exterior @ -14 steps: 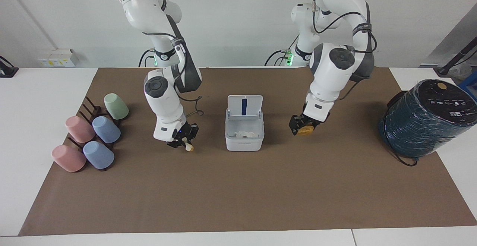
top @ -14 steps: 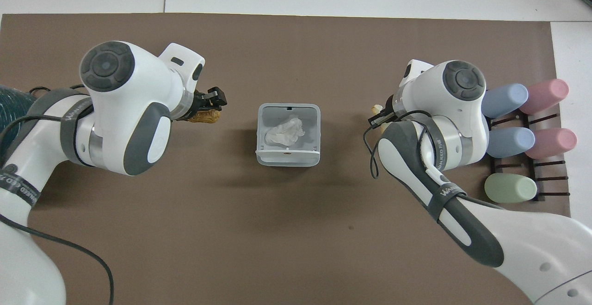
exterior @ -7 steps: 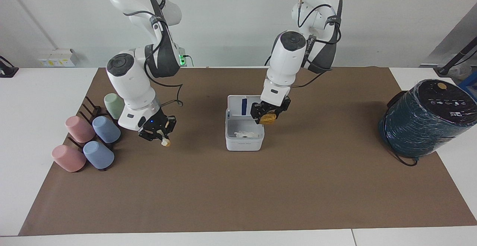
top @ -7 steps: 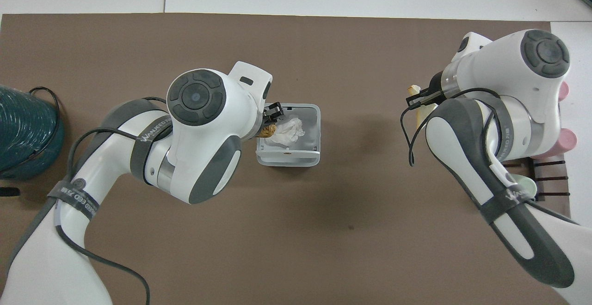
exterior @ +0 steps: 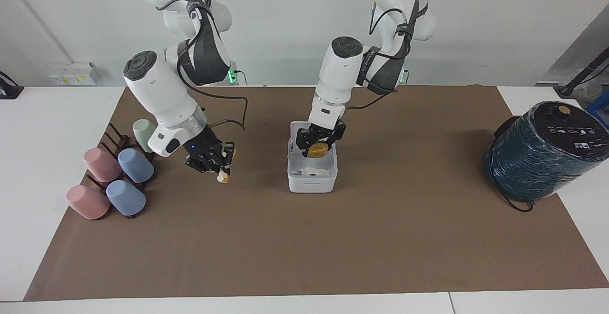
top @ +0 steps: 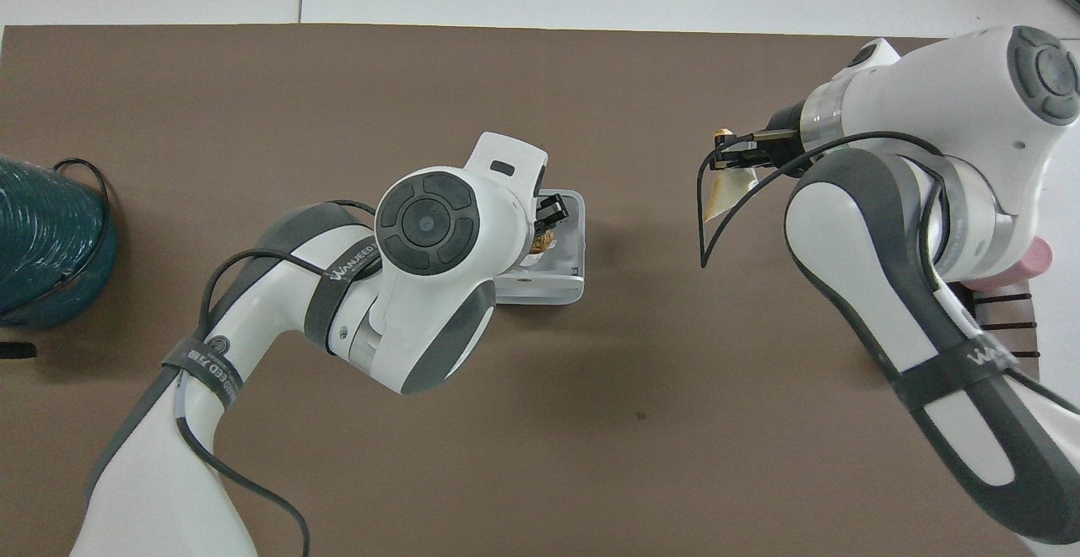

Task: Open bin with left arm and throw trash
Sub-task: 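Release the sponge over the bin while the right gripper reaches the bread, then grasp the bread slice with the right gripper while the left gripper withdraws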

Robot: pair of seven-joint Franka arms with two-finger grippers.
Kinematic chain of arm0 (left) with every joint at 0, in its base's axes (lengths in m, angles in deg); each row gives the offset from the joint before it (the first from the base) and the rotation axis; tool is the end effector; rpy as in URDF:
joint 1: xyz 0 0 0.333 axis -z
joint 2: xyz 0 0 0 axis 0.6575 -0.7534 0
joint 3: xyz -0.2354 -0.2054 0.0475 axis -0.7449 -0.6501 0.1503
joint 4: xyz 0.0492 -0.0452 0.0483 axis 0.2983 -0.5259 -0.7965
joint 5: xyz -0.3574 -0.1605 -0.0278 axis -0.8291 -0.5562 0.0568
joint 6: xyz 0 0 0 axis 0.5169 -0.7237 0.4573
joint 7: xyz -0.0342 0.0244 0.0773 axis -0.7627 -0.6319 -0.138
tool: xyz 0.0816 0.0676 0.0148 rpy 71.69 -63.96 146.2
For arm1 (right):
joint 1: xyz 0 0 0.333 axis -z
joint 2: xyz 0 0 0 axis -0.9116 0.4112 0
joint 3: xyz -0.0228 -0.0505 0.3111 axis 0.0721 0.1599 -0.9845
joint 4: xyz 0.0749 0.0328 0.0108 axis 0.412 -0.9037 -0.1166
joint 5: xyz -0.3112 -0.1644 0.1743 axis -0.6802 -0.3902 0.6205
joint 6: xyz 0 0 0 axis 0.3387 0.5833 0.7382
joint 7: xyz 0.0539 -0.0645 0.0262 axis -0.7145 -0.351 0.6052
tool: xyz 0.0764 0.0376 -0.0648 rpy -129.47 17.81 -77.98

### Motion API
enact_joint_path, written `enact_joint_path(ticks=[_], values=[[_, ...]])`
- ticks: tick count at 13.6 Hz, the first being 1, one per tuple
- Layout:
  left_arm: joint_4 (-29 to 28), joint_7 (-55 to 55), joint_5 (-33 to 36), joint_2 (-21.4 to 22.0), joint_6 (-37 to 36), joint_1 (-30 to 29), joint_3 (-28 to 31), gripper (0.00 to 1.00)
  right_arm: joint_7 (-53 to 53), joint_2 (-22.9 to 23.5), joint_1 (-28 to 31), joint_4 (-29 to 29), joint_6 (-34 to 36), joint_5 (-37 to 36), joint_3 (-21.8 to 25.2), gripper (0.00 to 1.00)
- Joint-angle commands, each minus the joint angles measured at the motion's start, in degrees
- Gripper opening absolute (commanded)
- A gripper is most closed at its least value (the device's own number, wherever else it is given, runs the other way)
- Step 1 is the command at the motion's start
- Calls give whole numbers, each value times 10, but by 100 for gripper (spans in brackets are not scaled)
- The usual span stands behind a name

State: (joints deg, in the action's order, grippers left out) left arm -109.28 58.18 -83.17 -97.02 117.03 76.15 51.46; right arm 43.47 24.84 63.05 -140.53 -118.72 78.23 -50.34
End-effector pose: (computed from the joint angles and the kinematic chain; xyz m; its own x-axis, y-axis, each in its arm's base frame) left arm 0.5234 -0.3970 0.4382 0.9322 0.3516 0.0858 0.3254 -0.9180 0.2267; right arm 0.6401 0.1328 0.4679 0.9886 0.0159 0.1500 0.0614 -0.9506 -0.3041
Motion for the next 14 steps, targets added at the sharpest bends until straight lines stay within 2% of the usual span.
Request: enact_joint_path(ticks=[1,6,7,9,14], values=[[-5,11,7,3,11,6,7,100,-57,6,-13,9,-15,20,-13,0],[37,6,10,-5,-19,-5,10,100,-70,6,-20,7,-24,20,-13,0],[68,0,13,-10,-54,-25,11,100,-76,6,-21,8,-26,20,-15,0],[115,-43,12,-9,-124,-69,10,100,-126,11,-46,7,-75,39,-17,0],[184,-280,18,-1,-302,-182,13,100,-227,39,-117,8,-183,39,-17,0]])
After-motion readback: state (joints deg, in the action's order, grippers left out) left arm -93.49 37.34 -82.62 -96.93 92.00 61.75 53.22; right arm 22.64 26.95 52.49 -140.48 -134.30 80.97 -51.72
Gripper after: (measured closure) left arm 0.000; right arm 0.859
